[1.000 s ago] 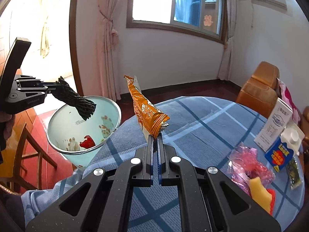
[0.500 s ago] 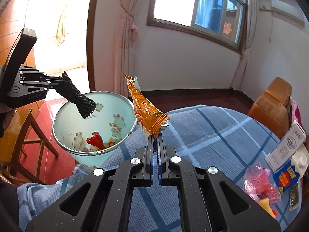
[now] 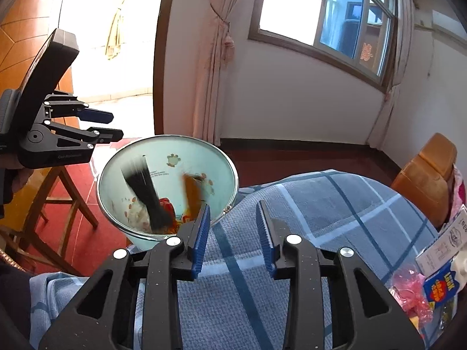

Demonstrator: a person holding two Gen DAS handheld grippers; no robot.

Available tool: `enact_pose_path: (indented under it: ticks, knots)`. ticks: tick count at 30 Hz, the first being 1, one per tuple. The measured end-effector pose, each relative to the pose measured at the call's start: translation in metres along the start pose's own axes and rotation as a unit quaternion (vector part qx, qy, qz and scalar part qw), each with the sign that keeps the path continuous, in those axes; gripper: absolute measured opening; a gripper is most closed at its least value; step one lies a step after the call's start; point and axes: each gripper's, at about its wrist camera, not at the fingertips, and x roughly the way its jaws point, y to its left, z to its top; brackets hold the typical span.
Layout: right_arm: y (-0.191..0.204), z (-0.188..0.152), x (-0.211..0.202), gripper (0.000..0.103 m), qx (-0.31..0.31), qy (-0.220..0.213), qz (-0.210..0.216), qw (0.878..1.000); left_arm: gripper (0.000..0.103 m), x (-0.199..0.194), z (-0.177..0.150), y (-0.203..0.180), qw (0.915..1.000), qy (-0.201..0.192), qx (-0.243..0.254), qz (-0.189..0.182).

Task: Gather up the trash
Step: 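Open the left tool over the bin while the right tool drops the orange wrapper in, then move both open tools back toward the remaining trash on the table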

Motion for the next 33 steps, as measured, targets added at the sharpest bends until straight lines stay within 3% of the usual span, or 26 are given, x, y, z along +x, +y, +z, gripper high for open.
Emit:
enact_pose_path:
  ticks: [2, 7, 13, 16, 22, 24, 30, 33]
  knots:
    - [-0.001, -0.001, -0.002, 0.043, 0.005, -0.001, -0.006, 1.000, 0.055, 0.000, 0.000, 0.000, 1.0000, -0.001, -0.002, 0.003]
    - [-0.007, -0.004, -0.013, 0.045, 0.019, -0.003, -0.031, 0.999, 0.065, -0.004, 0.000, -0.001, 1.0000, -0.007, -0.006, -0.001]
    - [-0.040, -0.031, -0.059, 0.046, 0.094, 0.009, -0.098, 0.991, 0.067, -0.013, 0.000, -0.022, 0.9987, -0.022, -0.008, -0.046]
    - [-0.066, -0.063, -0.092, 0.047, 0.152, 0.020, -0.153, 0.976, 0.067, -0.016, 0.001, -0.052, 0.9967, -0.025, 0.013, -0.076]
    - [-0.116, -0.137, -0.147, 0.047, 0.266, 0.065, -0.252, 0.928, 0.067, -0.024, 0.009, -0.098, 0.9918, -0.037, 0.041, -0.116]
    - [-0.126, -0.154, -0.156, 0.047, 0.291, 0.077, -0.258, 0.918, 0.068, -0.027, 0.012, -0.110, 0.9899, -0.042, 0.049, -0.126]
    - [-0.138, -0.176, -0.150, 0.047, 0.323, 0.111, -0.245, 0.907, 0.068, -0.032, 0.015, -0.130, 0.9874, -0.046, 0.060, -0.139]
    - [-0.146, -0.182, -0.141, 0.035, 0.333, 0.128, -0.233, 0.905, 0.068, -0.031, 0.019, -0.132, 0.9870, -0.044, 0.059, -0.143]
